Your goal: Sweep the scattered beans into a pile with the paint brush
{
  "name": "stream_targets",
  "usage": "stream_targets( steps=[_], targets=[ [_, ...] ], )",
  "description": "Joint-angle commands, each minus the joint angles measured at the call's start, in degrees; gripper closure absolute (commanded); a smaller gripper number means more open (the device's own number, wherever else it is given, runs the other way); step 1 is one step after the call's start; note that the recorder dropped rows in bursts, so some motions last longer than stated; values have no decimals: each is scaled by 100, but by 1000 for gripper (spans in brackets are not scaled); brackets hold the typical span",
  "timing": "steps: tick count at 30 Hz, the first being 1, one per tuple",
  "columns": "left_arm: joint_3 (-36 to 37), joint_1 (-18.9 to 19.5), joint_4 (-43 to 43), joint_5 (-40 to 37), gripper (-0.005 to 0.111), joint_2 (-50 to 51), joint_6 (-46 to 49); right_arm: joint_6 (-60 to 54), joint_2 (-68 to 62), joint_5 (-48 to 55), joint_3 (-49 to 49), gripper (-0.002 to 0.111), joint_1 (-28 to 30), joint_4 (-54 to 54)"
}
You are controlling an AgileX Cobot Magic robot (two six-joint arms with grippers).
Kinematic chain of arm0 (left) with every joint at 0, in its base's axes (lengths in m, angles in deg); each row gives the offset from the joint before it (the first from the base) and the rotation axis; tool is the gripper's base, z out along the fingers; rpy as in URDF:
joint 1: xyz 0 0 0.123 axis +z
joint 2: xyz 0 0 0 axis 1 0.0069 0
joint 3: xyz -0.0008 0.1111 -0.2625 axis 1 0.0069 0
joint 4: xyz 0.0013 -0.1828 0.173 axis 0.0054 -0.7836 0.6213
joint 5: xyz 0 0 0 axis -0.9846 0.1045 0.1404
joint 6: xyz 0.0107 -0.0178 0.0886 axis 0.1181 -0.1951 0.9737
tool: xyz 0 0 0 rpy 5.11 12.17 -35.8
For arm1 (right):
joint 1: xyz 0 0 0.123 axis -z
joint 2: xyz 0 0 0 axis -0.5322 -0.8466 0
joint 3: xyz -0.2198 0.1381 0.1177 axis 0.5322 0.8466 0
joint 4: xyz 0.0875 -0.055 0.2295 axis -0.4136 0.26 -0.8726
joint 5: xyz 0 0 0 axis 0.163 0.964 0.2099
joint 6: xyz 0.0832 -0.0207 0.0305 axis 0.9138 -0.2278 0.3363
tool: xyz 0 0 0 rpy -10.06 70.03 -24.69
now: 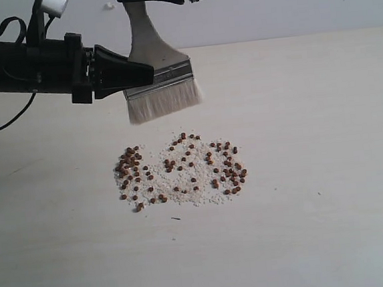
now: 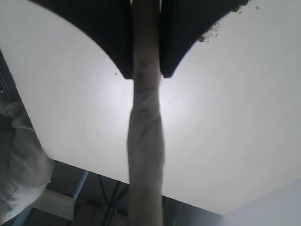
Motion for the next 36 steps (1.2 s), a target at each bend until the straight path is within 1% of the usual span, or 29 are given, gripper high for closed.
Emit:
stream_targets(
  steps=[1,4,6,12,15,16,19,21,22,24,26,29,30,31,33,35,36],
  targets=[
    [-9,-53,-137,-87,107,-7,4,-18,40,36,-41,66,-5,3],
    [-9,-117,-167,-87,107,-7,4,31,-13,36,-41,78,-5,3],
    [-9,-134,-167,-87,107,-7,4,41,-57,36,-41,82,-5,3],
    [-9,-133,-177,-87,107,-7,4,88,-114,36,-41,91,-5,27],
    [-9,-133,-213,-87,107,-7,4,88,-114,36,-41,105,-5,27],
    [-9,-133,-213,-87,107,-7,4,88,-114,36,-41,108,-5,27],
    [-9,-133,-254,-87,107,-7,33,77,-114,36,-41,108,-5,27],
    [-9,-119,-445,-87,106,-7,33,77,-114,36,-41,108,-5,27],
    [-9,-119,-551,-87,103,-7,23,77,-114,36,-41,108,-5,27],
    [-9,-82,-682,-87,91,-7,-1,87,-114,36,-41,108,-5,43],
    [-9,-22,-694,-87,72,-7,-1,87,-114,-17,-41,108,-5,69],
    [-9,84,-720,-87,34,-7,-1,87,-114,-463,-41,108,-5,221],
    [-9,109,-720,-87,27,-7,24,87,-99,-624,-41,108,-5,284],
    [-9,147,-720,-87,24,-7,45,87,-77,-846,-41,108,-5,378],
    [-9,195,-708,-87,27,-7,80,87,-57,-1283,-41,108,-5,493],
    [-9,287,-708,-87,37,-7,105,135,-2,-1893,-41,108,-5,687],
    [-9,344,-708,-87,44,-7,105,204,48,-2230,-41,108,-5,822]
  ],
)
